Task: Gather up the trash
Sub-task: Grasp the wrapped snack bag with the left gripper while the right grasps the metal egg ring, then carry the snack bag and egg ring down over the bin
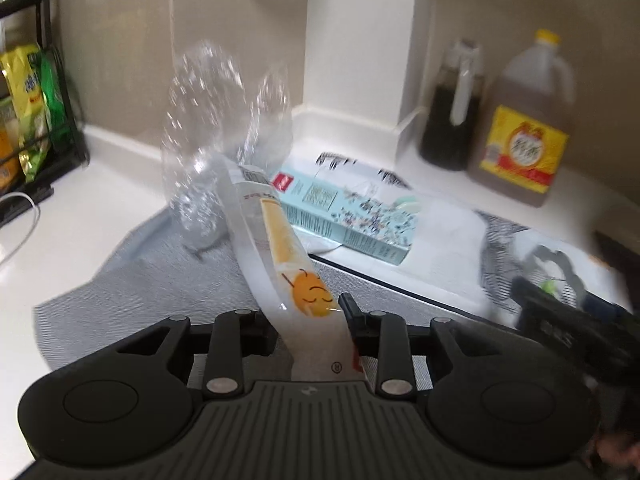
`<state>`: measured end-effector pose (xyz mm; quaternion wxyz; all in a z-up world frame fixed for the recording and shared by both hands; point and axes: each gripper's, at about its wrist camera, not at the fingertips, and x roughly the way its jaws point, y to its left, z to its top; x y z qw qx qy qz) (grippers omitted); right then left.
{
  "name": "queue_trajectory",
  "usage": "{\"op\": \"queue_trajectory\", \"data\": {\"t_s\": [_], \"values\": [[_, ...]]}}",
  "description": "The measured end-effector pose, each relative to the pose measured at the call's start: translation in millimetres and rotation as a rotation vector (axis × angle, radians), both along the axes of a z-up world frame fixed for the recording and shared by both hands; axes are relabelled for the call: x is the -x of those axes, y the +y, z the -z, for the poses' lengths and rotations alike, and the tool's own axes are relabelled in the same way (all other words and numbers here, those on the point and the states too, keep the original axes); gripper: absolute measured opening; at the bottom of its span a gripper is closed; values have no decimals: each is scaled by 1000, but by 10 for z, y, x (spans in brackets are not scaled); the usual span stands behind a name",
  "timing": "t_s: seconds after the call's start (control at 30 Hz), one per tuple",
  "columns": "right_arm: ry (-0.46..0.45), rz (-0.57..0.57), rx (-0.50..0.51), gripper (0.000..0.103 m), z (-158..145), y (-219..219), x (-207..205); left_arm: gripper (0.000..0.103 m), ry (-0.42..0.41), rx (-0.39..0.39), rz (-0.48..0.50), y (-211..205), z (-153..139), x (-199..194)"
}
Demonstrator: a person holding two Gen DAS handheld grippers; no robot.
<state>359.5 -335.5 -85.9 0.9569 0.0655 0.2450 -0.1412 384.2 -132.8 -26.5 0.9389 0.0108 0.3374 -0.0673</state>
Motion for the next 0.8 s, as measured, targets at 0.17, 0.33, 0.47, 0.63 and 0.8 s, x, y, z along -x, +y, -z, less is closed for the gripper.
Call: {"op": "queue_trajectory", "data": {"t_s": [0.17,0.33,0.47,0.63,0.8], "values": [[-2,-3,-16,87,3,-17,1,31,-69,16,36,152,-232,373],[-15,-6,-12,87,0,5,22,31,-121,30,61,295,-396,741],[-29,-21,7,87,2,48,40,31,-140,24,62,479,-477,1147],[-43,-48,20,87,11,82,59,31,-71,-16,7,859,-432,1708],[-60,-31,20,87,-37,97,170,31,-16,-68,-50,1334,-313,2263]]}}
